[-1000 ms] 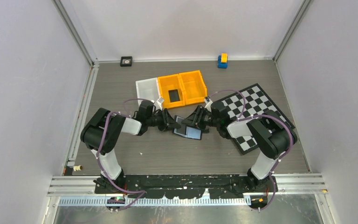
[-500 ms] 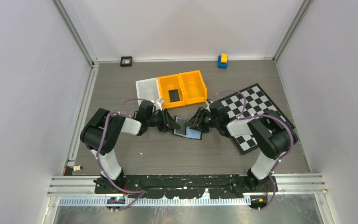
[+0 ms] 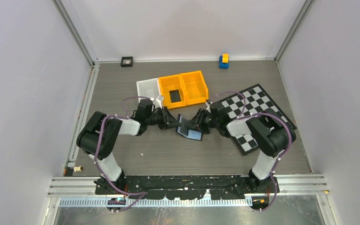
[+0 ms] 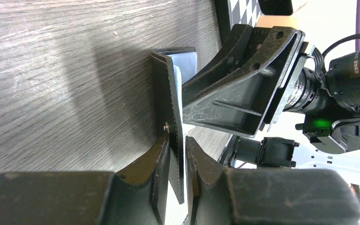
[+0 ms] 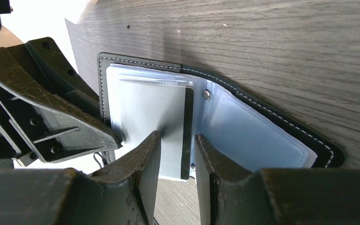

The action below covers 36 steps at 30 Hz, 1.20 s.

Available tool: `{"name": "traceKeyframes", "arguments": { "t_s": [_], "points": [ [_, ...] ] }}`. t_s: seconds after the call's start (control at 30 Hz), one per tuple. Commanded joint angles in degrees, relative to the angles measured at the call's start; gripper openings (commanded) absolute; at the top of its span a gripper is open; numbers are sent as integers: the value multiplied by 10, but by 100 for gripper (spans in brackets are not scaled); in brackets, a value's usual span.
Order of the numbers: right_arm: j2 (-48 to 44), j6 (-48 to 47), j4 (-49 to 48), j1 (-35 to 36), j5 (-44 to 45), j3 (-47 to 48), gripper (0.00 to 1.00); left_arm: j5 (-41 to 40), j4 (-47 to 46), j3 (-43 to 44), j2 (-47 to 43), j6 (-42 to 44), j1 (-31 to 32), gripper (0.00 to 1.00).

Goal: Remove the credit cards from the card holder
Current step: Remove the credit card from the card holder.

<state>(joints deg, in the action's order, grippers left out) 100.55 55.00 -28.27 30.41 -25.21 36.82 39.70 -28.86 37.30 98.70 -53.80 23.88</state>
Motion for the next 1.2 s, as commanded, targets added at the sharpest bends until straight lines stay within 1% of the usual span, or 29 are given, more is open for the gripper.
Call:
{"name": "traceKeyframes", "arguments": {
  "t_s": [0.0,0.1,0.23,0.3,0.33,0.43,0.53,0.6,0.73,0.83,1.17],
  "points": [
    [4,9,-33,1,-12,13,37,15,-27,3,-6,-5,-5,17],
    [9,16,-40,-1,-16,12,37,22,-43,0,-2,-14,-6,13],
    [16,29,-60,-7,-24,7,39,24,-46,-1,-1,-16,-8,2],
    [18,32,-67,-8,-26,5,39,24,-46,0,2,-16,-8,0],
    [18,34,-70,-8,-27,5,41,25,-46,0,3,-17,-8,0],
    [16,39,-81,-12,-28,-2,48,28,-55,-2,3,-24,-9,0],
    [13,49,-109,-15,-33,-12,51,41,-82,-9,0,-44,-16,0],
    [12,64,-149,-17,-40,-24,53,50,-95,-15,-4,-55,-24,0],
    [9,91,-223,-20,-55,-44,54,55,-109,-23,-19,-65,-29,0],
    [0,99,-258,-21,-56,-57,53,56,-117,-28,-26,-70,-29,0],
    [-24,102,-294,-29,-45,-82,52,42,-208,-56,-25,-91,-29,0]
  ]
}}
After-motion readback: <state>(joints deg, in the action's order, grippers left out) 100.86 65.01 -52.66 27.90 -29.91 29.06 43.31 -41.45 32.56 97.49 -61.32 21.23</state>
